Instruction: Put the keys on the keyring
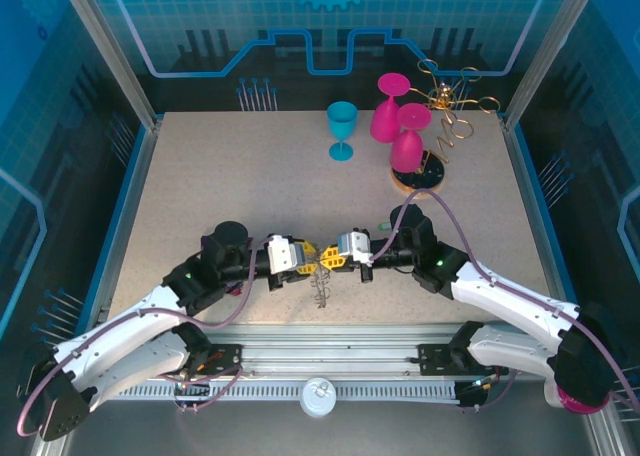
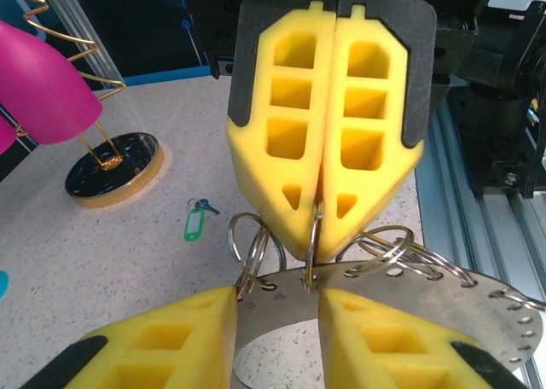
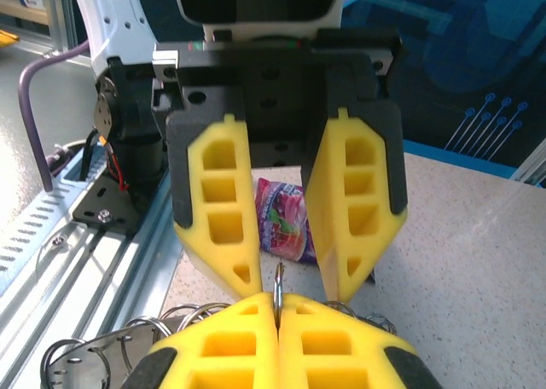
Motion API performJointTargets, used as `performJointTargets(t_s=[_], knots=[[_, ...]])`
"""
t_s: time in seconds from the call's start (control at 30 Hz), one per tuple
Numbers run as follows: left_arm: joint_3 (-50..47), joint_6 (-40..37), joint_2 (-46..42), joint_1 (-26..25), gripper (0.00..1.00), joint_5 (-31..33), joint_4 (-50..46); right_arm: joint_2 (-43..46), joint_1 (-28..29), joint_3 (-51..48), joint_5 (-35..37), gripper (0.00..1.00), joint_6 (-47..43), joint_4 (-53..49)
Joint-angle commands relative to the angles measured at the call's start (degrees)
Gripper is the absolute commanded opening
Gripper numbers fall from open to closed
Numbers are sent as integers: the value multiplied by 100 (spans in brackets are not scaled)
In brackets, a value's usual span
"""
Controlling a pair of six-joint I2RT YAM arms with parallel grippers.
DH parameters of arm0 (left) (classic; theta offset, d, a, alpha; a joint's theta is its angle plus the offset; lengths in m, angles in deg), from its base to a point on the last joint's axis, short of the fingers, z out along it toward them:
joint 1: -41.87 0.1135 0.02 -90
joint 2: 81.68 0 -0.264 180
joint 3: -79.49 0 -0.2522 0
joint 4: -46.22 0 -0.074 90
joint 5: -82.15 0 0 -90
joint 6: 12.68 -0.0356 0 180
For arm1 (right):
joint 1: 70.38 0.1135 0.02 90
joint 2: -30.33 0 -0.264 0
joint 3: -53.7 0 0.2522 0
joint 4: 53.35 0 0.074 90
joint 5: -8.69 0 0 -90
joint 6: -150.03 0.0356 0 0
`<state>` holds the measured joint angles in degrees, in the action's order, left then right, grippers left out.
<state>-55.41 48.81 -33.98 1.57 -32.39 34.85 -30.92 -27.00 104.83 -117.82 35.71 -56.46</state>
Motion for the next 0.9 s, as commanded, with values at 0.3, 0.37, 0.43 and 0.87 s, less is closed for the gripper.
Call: performJointTargets(t_s=[0.3, 0.37, 0.43, 0.87], knots=[[-66, 223, 81, -10, 21, -501, 496, -52, 2, -99, -222, 0, 161, 435], [-53, 223, 67, -7, 20, -523, 488, -53, 29, -75, -144, 0, 79, 315], [-57, 217, 62, -7, 18, -534, 499, -62, 50, -39, -74, 0, -8, 179], [40, 111, 124, -18, 7, -618, 400, -152, 215, 78, 173, 0, -315, -292]])
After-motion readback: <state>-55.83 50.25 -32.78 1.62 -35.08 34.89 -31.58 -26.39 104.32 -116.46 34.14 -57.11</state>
